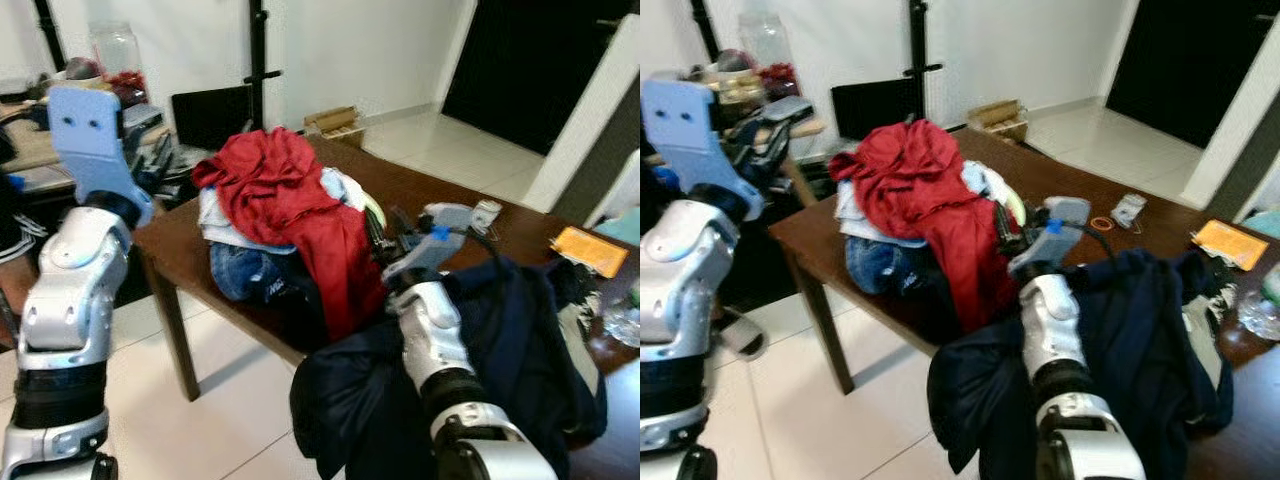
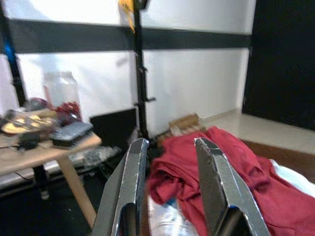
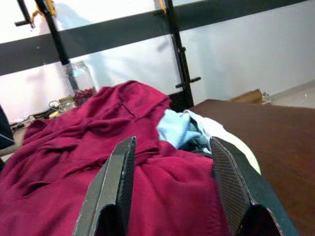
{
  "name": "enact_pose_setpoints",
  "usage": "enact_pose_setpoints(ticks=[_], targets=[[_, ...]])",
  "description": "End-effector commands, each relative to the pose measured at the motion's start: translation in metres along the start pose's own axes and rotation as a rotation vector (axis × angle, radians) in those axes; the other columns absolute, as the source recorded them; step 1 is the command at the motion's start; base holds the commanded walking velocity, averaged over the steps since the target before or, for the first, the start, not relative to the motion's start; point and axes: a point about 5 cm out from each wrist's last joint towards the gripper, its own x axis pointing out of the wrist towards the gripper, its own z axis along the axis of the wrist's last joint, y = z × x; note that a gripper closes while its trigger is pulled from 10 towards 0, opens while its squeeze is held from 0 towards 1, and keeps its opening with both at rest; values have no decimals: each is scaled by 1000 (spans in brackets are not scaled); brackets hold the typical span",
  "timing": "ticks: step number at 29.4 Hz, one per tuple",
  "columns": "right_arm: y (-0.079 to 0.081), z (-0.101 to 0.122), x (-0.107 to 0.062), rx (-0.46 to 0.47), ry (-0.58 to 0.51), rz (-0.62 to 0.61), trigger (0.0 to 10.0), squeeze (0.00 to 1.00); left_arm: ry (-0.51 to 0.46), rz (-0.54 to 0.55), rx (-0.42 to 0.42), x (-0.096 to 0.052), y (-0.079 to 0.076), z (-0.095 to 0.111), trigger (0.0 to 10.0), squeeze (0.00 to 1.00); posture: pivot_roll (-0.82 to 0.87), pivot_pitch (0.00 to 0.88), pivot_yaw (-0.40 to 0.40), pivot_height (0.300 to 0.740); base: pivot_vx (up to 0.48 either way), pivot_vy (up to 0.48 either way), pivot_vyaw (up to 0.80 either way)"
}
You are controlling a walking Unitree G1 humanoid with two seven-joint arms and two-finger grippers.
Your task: Hang hanger
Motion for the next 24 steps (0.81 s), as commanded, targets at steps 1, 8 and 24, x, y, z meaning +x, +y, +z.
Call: enact_pose_setpoints(ticks=[1,8,24], targets=[[-8,1,-3,-6,-7,-23,10000,0,10,-42,-2,0,-7,1,10000,0,206,0,-57,740,270,0,0],[1,-2,-3,30,19,57,10000,0,113,-34,26,-9,-10,-16,10000,0,206,0,-60,740,0,0,0],[49,-1,4,-54,160,508,10000,0,167,-48,43,-12,-12,-22,10000,0,197,0,-60,740,0,0,0]])
